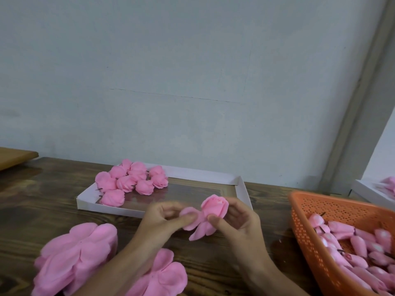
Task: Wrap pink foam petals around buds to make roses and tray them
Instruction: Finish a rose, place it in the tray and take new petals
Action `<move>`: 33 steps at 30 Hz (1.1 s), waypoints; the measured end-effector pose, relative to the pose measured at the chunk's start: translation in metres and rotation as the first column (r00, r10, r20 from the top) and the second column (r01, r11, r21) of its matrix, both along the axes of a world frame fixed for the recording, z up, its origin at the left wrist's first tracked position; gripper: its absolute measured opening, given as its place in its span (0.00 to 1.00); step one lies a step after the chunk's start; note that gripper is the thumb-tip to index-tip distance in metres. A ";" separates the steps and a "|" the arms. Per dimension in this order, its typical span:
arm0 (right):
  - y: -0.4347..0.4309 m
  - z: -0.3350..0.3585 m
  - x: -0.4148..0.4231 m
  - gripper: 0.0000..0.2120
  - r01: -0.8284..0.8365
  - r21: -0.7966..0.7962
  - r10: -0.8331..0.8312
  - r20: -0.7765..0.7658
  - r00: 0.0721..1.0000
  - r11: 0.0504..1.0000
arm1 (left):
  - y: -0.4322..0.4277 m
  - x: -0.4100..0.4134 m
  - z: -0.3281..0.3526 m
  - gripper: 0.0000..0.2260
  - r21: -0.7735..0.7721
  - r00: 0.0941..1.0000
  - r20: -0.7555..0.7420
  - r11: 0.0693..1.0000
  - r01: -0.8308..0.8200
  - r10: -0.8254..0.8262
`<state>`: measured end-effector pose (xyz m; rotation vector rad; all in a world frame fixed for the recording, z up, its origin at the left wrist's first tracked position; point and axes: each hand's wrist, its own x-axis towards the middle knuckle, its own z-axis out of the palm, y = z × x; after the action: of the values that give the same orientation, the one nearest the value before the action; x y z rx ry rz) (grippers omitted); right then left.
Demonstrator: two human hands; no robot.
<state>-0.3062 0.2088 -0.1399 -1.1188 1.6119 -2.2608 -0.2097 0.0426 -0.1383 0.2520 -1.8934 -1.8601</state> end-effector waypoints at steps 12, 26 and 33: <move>0.005 0.004 0.006 0.15 0.035 0.208 0.007 -0.199 0.980 0.977 | 0.020 0.002 -0.002 0.09 -0.027 0.949 -0.282 0.987 -0.157 0.143; 0.004 0.001 0.005 0.24 0.132 0.195 -0.091 -0.207 0.974 0.972 | 0.022 0.005 0.004 0.11 -0.286 0.931 -0.365 0.949 -0.134 0.021; 0.001 0.003 0.008 0.18 0.067 0.226 0.000 -0.287 0.958 0.972 | 0.020 0.005 0.007 0.10 -0.130 0.936 -0.339 0.981 -0.146 0.095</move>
<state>-0.2985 0.2102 -0.1367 -1.4116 1.9557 -1.9299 -0.2044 0.0627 -0.1317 0.0018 -1.7335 -1.5545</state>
